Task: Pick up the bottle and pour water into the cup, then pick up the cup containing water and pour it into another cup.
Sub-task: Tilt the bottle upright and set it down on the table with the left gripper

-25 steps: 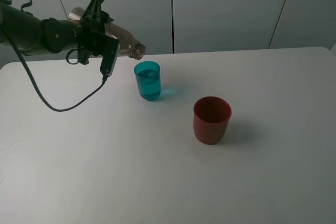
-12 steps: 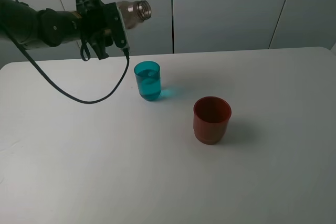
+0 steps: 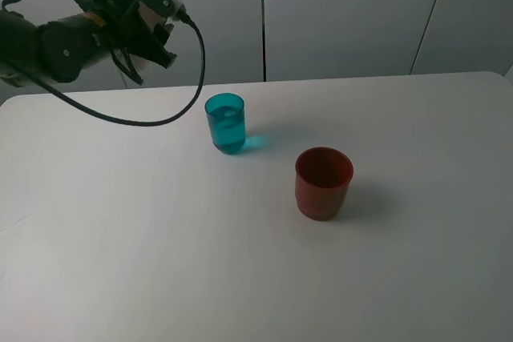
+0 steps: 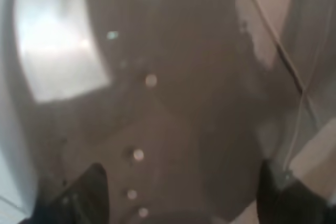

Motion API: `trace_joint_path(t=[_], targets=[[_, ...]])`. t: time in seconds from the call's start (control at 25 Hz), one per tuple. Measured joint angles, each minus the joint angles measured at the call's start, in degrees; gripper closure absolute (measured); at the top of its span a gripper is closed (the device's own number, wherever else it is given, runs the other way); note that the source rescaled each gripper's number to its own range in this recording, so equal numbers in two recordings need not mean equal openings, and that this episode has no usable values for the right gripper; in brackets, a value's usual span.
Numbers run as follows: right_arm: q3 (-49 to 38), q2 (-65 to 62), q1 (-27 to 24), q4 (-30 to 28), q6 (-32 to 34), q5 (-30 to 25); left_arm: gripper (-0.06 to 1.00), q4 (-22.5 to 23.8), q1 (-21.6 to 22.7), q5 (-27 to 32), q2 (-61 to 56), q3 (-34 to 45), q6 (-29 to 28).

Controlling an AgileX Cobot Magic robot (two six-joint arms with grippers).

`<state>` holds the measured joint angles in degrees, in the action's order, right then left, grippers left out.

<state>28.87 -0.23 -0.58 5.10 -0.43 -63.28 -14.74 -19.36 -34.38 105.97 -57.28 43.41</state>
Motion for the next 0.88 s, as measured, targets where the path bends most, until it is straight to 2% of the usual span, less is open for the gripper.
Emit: trace_joint_path(t=[0.2,0.44,0.68,0.88], targets=[[0.0,0.0,0.0,0.0,0.0,0.0,0.94,-0.6,0.0,-8.8,0.0,6.0,-12.0],[0.0,0.0,0.0,0.0,0.0,0.0,0.94,-2.0,0.5,-14.2,-0.1,10.7,-21.9],[0.0,0.0,0.0,0.0,0.0,0.0,0.94,-1.7,3.5,-17.5,-0.1,14.3,-27.4],[0.0,0.0,0.0,0.0,0.0,0.0,0.94,1.5,7.5,-21.7,1.6,16.9,-33.2]])
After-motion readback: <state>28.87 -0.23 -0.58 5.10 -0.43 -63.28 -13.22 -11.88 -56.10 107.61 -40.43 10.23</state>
